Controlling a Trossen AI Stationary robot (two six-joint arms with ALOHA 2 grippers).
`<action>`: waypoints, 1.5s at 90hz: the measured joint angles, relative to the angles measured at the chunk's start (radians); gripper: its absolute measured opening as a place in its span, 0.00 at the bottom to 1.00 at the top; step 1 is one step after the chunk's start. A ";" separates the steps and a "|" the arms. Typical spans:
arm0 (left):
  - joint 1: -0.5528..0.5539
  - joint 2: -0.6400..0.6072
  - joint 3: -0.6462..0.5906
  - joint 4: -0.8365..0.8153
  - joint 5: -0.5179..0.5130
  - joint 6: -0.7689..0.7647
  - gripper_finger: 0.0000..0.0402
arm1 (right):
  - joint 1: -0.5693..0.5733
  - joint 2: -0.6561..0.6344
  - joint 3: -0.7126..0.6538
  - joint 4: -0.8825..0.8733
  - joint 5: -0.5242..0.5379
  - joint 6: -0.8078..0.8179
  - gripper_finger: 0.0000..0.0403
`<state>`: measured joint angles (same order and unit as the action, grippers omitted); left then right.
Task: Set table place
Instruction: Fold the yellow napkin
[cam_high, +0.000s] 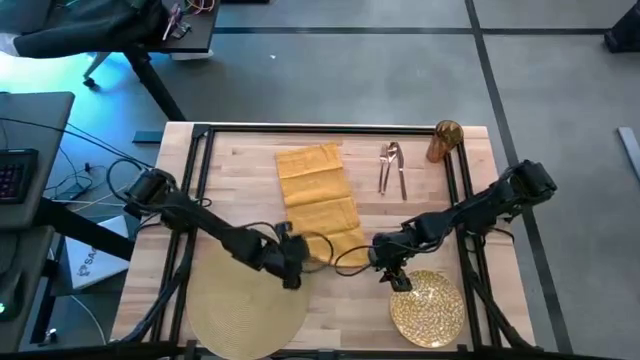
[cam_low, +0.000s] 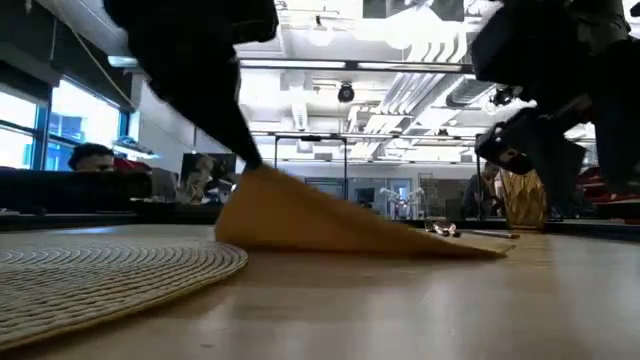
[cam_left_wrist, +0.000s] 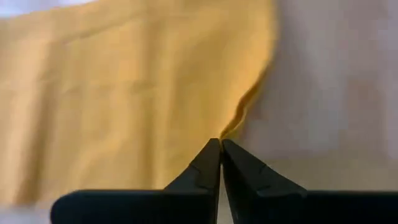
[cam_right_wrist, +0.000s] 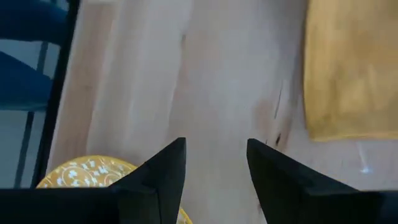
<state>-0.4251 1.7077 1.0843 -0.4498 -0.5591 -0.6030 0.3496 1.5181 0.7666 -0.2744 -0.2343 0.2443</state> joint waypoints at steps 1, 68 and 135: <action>0.003 -0.003 -0.001 0.000 -0.005 -0.010 0.00 | 0.000 0.000 0.000 0.002 0.011 -0.007 0.39; 0.114 0.004 -0.010 -0.051 0.090 -0.032 0.00 | 0.002 0.205 -0.002 0.190 0.421 -0.123 0.38; -0.030 -0.235 0.032 -0.133 -0.005 -0.089 0.00 | -0.163 0.001 0.286 -0.237 0.033 0.135 0.00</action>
<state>-0.4548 1.4727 1.1160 -0.5829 -0.5638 -0.6917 0.1868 1.5191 1.0525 -0.5110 -0.2013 0.3788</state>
